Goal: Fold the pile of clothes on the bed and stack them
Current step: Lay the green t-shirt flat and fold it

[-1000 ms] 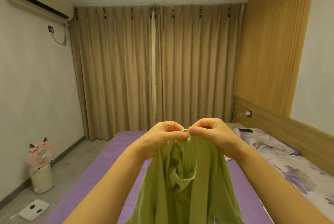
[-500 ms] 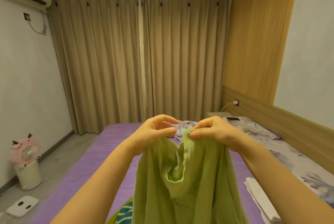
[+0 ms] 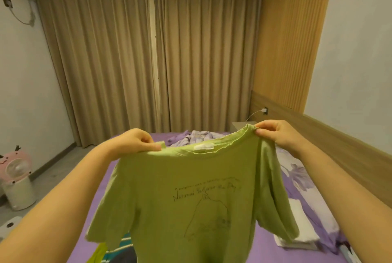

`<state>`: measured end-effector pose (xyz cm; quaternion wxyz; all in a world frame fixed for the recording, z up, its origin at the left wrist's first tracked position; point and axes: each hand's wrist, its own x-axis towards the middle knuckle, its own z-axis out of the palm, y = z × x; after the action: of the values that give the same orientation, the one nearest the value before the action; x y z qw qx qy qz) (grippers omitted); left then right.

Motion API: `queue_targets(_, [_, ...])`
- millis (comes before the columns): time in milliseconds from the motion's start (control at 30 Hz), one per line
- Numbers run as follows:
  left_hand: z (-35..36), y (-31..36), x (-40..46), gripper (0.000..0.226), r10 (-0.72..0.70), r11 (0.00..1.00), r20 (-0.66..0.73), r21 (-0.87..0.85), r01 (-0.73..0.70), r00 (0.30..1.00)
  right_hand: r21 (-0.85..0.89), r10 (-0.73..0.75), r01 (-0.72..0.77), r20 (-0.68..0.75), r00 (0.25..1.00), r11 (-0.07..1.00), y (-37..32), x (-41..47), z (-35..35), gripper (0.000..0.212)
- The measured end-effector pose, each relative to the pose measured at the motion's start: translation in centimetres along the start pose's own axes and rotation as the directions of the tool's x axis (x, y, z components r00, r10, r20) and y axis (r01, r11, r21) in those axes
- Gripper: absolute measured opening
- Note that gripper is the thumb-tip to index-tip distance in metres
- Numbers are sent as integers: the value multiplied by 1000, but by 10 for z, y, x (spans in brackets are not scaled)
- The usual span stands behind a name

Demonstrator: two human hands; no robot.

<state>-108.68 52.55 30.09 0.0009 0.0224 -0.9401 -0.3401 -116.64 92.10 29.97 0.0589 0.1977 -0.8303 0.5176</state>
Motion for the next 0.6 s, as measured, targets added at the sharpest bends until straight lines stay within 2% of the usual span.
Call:
queue_targets(67, [7, 10, 0, 20, 39, 976, -45, -214, -48, 998, -223, -16, 14, -9, 1000, 975, 11, 2, -17, 9])
queue_targets(100, [10, 15, 0, 15, 57, 959, -72, -273, -75, 996, -310, -19, 14, -14, 1000, 951, 16, 2, -24, 9])
queue_targets(167, [16, 27, 1, 7, 87, 947, -117, -299, -118, 989, -370, -17, 5, -30, 999, 929, 25, 3, -37, 9])
queue_targets(233, [26, 40, 2, 5, 89, 971, -162, -207, -122, 983, -318, -2, -13, -47, 999, 948, 34, 4, -47, 8])
queue_targets(300, [36, 53, 2, 3, 84, 988, -234, -105, -111, 969, -186, 15, -24, -50, 999, 982, 42, 5, -52, 10])
queue_targets(433, [52, 65, 2, 7, 57, 989, -354, -108, -101, 934, 27, 17, -15, -55, 998, 1000, 50, 4, -55, 9])
queue_targets(500, [58, 66, 2, 14, 23, 991, -396, -115, -75, 918, -5, -8, 7, -62, 998, 1000, 53, 2, -58, 8])
queue_targets(600, [66, 65, -1, 25, -7, 998, -449, -65, -25, 893, -204, -59, 55, -12, 998, 978, 58, -1, -65, 7])
